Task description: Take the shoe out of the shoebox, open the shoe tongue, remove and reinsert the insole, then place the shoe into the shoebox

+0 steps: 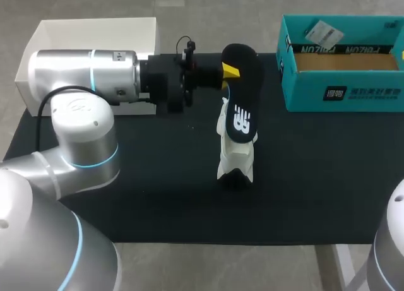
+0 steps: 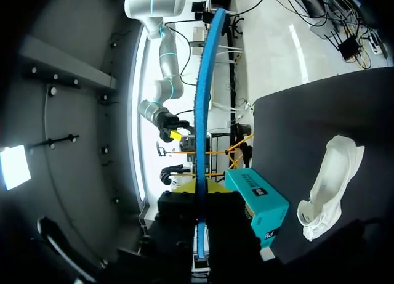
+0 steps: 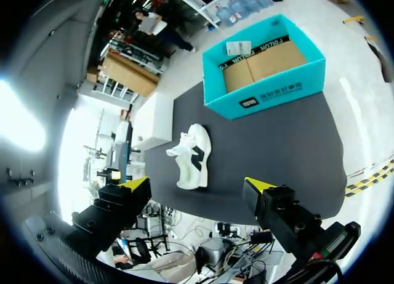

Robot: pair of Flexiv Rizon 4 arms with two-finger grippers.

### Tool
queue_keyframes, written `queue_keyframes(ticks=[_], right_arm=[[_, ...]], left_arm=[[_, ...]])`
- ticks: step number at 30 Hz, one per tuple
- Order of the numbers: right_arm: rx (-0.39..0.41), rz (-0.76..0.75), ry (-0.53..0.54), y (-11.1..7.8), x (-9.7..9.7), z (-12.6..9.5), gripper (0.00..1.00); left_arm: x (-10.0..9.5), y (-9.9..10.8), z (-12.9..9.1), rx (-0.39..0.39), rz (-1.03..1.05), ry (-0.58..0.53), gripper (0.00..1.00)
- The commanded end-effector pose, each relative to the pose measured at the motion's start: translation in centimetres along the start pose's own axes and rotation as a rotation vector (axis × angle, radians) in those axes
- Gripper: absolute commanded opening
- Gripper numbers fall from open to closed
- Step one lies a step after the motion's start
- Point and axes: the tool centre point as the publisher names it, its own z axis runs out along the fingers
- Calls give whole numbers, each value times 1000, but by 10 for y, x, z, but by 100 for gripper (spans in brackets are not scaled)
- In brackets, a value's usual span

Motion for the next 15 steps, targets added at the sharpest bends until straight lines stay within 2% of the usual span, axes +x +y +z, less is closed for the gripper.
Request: queue_keyframes(ticks=[1, 15], right_arm=[[-28, 1, -1, -9, 0, -3, 100], [-28, 1, -1, -9, 0, -3, 100]], left_arm=[[-1, -3, 0, -27, -31, -2, 0], [-1, -3, 0, -27, -31, -2, 0]])
